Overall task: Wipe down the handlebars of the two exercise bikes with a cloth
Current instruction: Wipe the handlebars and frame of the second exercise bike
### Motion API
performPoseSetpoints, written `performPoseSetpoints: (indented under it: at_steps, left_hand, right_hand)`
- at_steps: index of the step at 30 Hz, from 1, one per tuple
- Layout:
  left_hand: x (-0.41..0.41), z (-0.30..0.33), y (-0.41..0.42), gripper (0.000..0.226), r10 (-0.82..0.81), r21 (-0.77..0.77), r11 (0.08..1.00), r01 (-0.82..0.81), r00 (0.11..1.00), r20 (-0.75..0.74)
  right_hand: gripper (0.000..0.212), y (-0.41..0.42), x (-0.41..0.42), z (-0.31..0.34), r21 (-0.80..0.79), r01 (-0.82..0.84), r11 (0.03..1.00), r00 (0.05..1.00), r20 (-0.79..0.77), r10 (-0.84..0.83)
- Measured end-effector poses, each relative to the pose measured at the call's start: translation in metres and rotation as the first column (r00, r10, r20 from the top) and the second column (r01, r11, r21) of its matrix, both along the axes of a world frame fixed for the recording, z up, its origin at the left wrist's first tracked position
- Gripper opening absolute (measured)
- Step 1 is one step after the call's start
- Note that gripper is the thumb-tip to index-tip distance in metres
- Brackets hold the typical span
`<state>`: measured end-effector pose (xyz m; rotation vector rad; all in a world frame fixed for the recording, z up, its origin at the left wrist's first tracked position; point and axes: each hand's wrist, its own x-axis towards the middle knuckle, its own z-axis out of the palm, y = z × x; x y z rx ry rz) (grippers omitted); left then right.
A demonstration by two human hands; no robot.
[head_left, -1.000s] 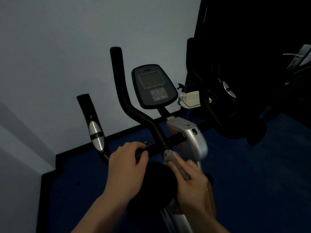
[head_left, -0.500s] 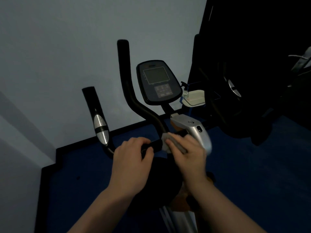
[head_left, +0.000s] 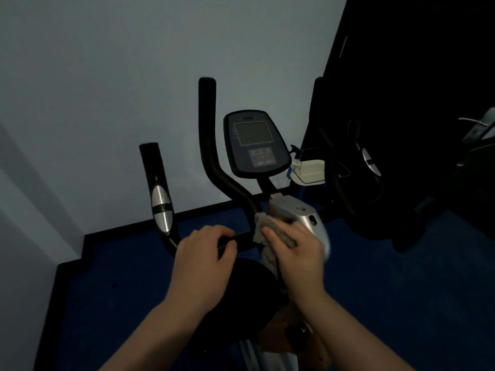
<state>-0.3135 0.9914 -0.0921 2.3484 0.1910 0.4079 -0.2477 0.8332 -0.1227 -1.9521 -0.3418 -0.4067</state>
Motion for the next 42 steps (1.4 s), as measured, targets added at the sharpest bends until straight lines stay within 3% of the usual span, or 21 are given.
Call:
performPoseSetpoints:
  at_steps: [6, 9, 14, 17, 20, 25, 27, 30, 32, 36, 39, 41, 42]
  left_hand:
    - [0.001, -0.003, 0.001, 0.021, 0.012, -0.009, 1.000, -0.011, 1.000, 0.009]
    - [0.002, -0.003, 0.001, 0.021, 0.014, -0.003, 1.000, -0.014, 1.000, 0.008]
    - [0.002, -0.004, 0.002, 0.021, 0.009, -0.017, 1.000, -0.009, 1.000, 0.013]
    - [0.002, -0.004, 0.002, 0.020, 0.008, -0.018, 1.000, -0.008, 1.000, 0.015]
    - [0.002, -0.005, 0.001, 0.020, 0.009, -0.005, 1.000, -0.009, 1.000, 0.004]
    - [0.002, -0.003, 0.002, 0.021, 0.013, -0.015, 1.000, -0.013, 1.000, 0.001]
    - [0.001, -0.002, 0.000, 0.021, 0.017, -0.018, 1.000, -0.017, 1.000, 0.003]
    - [0.001, -0.003, 0.000, 0.021, 0.022, -0.021, 1.000, -0.022, 1.000, -0.005]
    - [0.002, -0.003, 0.001, 0.021, 0.022, -0.020, 1.000, -0.022, 1.000, -0.011]
    - [0.000, -0.002, 0.001, 0.019, 0.027, -0.047, 0.999, -0.026, 0.999, 0.022]
    - [-0.004, 0.000, 0.000, 0.016, 0.070, -0.150, 0.987, -0.052, 0.991, 0.114]
    - [-0.008, 0.003, 0.006, 0.015, 0.078, -0.092, 0.994, -0.059, 0.973, 0.217]
    - [-0.010, 0.005, 0.012, 0.015, 0.070, -0.025, 0.997, -0.066, 0.964, 0.257]
  right_hand:
    - [0.023, -0.033, 0.027, 0.021, -0.366, 0.281, 0.887, 0.959, 0.126, -0.252]
    - [0.021, -0.009, 0.033, 0.020, -0.506, 0.263, 0.821, 0.964, 0.103, -0.246]
    - [0.021, 0.000, 0.016, 0.006, -0.372, 0.115, 0.921, 0.991, -0.021, -0.132]
    - [0.020, -0.017, 0.021, 0.014, -0.510, 0.090, 0.856, 0.996, 0.072, -0.061]
    - [0.021, -0.005, 0.032, 0.025, -0.595, 0.129, 0.793, 0.991, 0.049, -0.124]
    - [0.020, -0.009, 0.012, 0.015, -0.430, 0.055, 0.901, 0.998, 0.030, -0.047]
    - [0.023, -0.022, 0.012, 0.016, -0.471, 0.041, 0.881, 0.999, 0.041, -0.025]
    - [0.020, -0.011, 0.025, 0.022, -0.567, 0.128, 0.814, 0.992, 0.056, -0.117]
    - [0.020, 0.004, 0.023, 0.020, -0.499, 0.130, 0.857, 0.990, 0.022, -0.138]
    - [0.016, -0.008, 0.019, 0.023, -0.222, 0.006, 0.975, 0.996, -0.089, -0.026]
    - [0.010, -0.020, 0.024, 0.051, -0.081, -0.128, 0.988, 0.989, 0.059, 0.133]
    - [0.014, -0.013, 0.026, 0.066, -0.164, -0.309, 0.937, 0.932, 0.143, 0.333]
    - [0.016, -0.006, 0.027, 0.070, -0.301, -0.385, 0.872, 0.886, 0.145, 0.441]
